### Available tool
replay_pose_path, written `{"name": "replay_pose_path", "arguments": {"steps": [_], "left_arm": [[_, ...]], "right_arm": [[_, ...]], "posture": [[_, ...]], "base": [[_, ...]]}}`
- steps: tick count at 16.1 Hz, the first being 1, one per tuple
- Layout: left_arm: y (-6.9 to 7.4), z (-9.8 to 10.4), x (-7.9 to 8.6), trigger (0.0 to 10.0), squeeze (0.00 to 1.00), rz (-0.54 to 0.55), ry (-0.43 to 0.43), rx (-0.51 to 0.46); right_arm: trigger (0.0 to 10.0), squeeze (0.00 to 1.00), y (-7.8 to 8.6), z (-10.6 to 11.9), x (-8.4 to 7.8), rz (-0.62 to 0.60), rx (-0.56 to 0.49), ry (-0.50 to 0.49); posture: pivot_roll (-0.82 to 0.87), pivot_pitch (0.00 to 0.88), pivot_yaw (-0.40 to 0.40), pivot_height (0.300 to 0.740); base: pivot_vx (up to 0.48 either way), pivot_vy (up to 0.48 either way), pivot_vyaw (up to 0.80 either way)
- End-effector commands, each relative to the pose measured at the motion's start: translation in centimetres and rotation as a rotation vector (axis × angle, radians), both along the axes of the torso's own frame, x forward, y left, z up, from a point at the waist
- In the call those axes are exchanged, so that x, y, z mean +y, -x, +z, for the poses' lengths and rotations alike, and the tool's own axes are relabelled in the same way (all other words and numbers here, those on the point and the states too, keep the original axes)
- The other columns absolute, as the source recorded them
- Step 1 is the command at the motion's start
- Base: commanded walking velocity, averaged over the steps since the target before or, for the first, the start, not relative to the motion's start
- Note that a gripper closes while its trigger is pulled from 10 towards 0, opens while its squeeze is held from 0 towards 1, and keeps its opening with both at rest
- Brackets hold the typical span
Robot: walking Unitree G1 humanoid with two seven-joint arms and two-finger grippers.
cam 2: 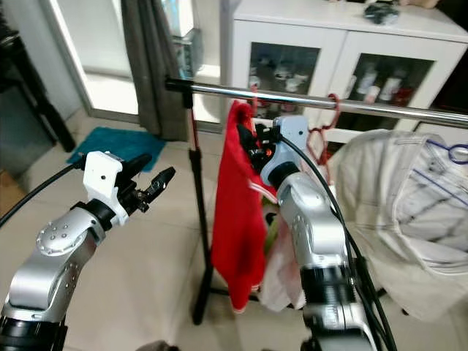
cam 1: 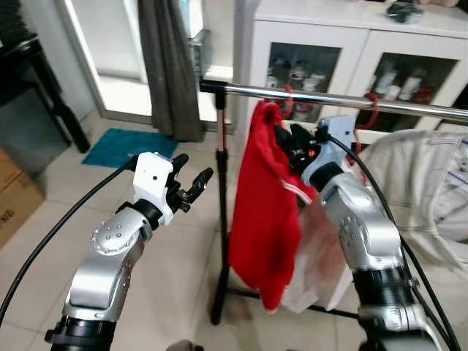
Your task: Hang hanger
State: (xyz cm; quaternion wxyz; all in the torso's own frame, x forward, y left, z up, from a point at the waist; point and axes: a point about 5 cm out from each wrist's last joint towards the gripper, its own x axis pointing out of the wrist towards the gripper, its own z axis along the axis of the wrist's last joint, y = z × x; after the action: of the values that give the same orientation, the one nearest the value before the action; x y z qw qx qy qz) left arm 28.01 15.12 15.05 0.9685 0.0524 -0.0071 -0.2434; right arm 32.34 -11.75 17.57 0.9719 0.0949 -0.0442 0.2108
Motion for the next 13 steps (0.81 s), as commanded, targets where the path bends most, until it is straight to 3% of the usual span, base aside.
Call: {"name": "replay_pose_path", "arguments": {"steps": [1,6,9,10,11,12,13], "left_arm": [[-0.2,0.0,-0.2,10.0,0.0,0.003,-0.01,-0.008],[-0.2,0.0,-0.1,10.0,0.0,0.005,-0.033,-0.016],[0.2,-0.1,0.1,10.0,0.0,-0.028,-0.035,-0.003],[0.6,-0.2,0.0,10.0,0.0,-0.071,-0.055,-0.007],[0.7,-0.2,0.0,10.0,0.0,-0.082,-0.061,-0.006],[0.9,-0.2,-0.1,10.0,0.0,-0.109,-0.064,0.001],[1.0,-0.3,-0.3,10.0,0.0,-0.15,-0.073,0.012]], "right_arm": [[10.0,0.0,0.5,0.5,-0.1,-0.007,-0.022,-0.008],[10.0,0.0,1.2,0.4,-0.4,-0.057,0.012,0.04],[10.0,0.0,0.8,0.4,-1.2,-0.141,0.071,0.099],[10.0,0.55,0.6,0.6,-1.6,-0.163,0.087,0.119],[10.0,0.55,0.6,0.6,-1.7,-0.174,0.09,0.123],[10.0,1.0,0.4,0.9,-2.1,-0.205,0.103,0.124],[10.0,1.0,0.1,1.2,-2.4,-0.217,0.102,0.132]], "posture": [[-0.06,0.0,0.012,0.74],[-0.05,0.0,0.002,0.74],[-0.04,0.0,-0.007,0.74],[-0.04,0.0,-0.008,0.74],[-0.04,0.0,-0.008,0.74],[-0.04,0.0,-0.008,0.74],[-0.05,0.0,-0.007,0.74]], "base": [[0.0,-0.322,0.73],[0.0,-0.317,0.15],[0.0,0.0,0.0],[0.0,0.0,0.0],[0.0,0.0,0.0],[0.0,0.0,0.0],[0.0,0.0,0.0]]}}
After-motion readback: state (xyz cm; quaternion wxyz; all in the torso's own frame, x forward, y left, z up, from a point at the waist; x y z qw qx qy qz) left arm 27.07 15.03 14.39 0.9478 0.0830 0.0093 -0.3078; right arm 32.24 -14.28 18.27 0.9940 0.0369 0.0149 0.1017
